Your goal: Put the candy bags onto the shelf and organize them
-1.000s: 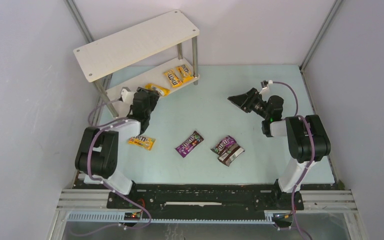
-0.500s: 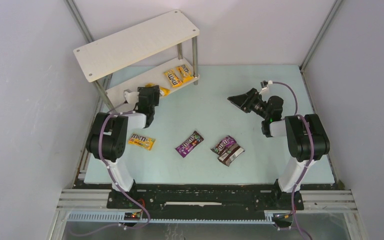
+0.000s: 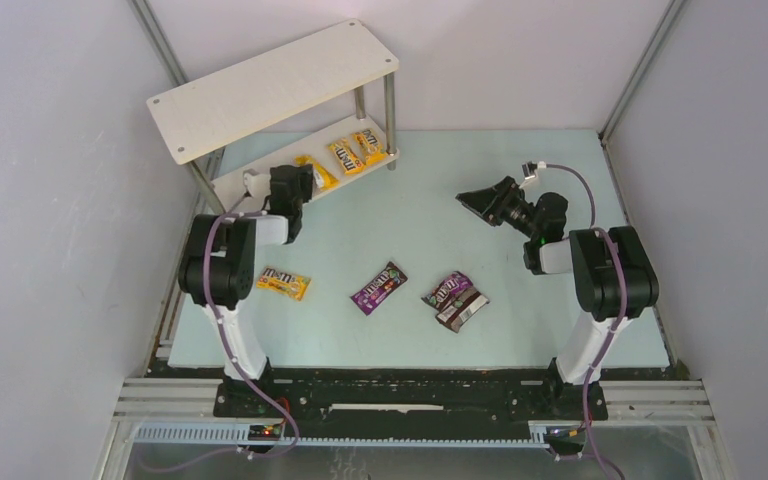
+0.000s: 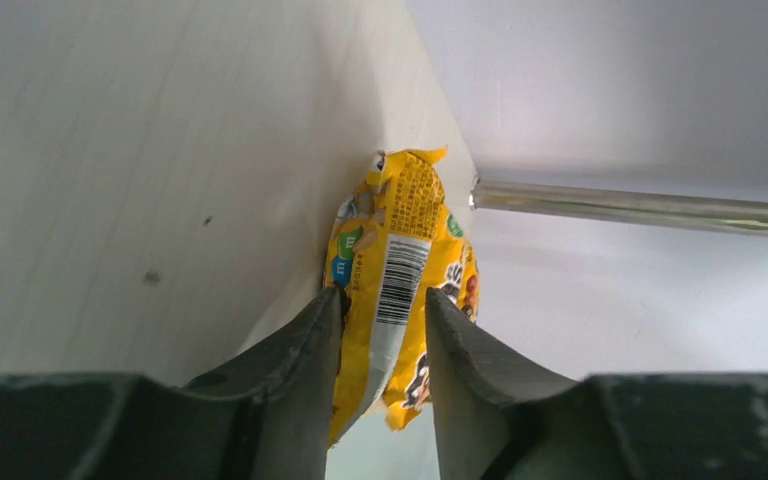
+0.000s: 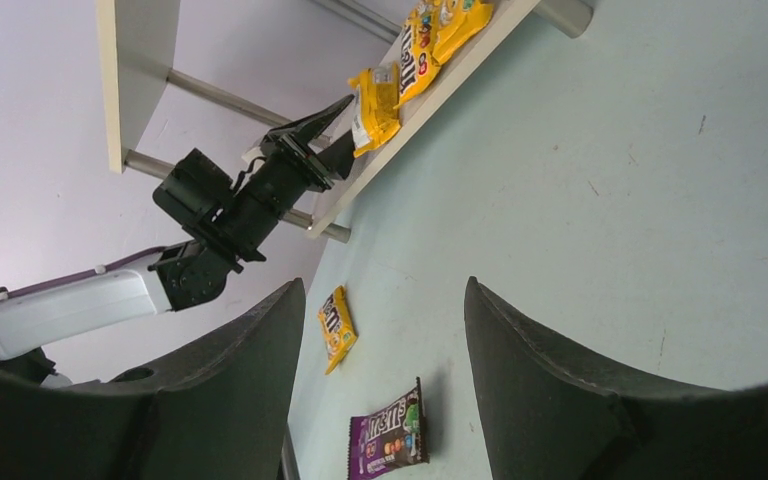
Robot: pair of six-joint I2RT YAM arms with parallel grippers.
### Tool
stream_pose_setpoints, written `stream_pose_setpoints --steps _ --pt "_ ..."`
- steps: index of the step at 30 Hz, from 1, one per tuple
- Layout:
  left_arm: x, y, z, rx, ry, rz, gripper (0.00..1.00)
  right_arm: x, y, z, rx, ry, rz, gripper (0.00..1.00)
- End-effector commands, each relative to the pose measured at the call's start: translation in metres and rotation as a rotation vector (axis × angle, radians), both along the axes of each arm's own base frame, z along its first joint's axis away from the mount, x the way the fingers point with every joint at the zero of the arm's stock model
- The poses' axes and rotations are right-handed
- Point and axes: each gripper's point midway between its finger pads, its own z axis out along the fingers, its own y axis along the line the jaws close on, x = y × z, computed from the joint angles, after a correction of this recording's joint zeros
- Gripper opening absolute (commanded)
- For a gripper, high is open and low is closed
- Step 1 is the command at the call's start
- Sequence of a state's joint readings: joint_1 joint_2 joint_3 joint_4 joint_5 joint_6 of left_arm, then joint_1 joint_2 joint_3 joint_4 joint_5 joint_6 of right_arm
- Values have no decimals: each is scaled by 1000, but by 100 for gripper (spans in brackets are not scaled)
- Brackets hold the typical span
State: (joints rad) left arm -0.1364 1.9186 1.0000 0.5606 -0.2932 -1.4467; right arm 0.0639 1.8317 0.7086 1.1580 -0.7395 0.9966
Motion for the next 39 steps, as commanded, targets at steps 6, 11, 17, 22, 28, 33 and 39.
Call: stream_pose_setpoints --steps 6,11,17,22,28,33,39 --pt "23 -9 2 45 4 -205 35 1 -4 3 18 -29 1 68" --pt "19 -17 2 16 -8 -237 43 3 -3 4 27 -28 10 68" --pt "7 -10 1 59 0 -221 49 2 -1 4 30 -28 13 68" --pt "1 -15 -3 30 -4 -218 57 3 -1 3 31 -26 16 68" --pt "-10 -12 10 140 -22 -215 66 3 -1 3 32 -27 17 67" --pt "-18 -12 5 183 14 -219 59 2 0 4 36 -29 20 68" --pt "-15 -26 -3 170 23 -254 50 2 0 4 37 -28 20 67"
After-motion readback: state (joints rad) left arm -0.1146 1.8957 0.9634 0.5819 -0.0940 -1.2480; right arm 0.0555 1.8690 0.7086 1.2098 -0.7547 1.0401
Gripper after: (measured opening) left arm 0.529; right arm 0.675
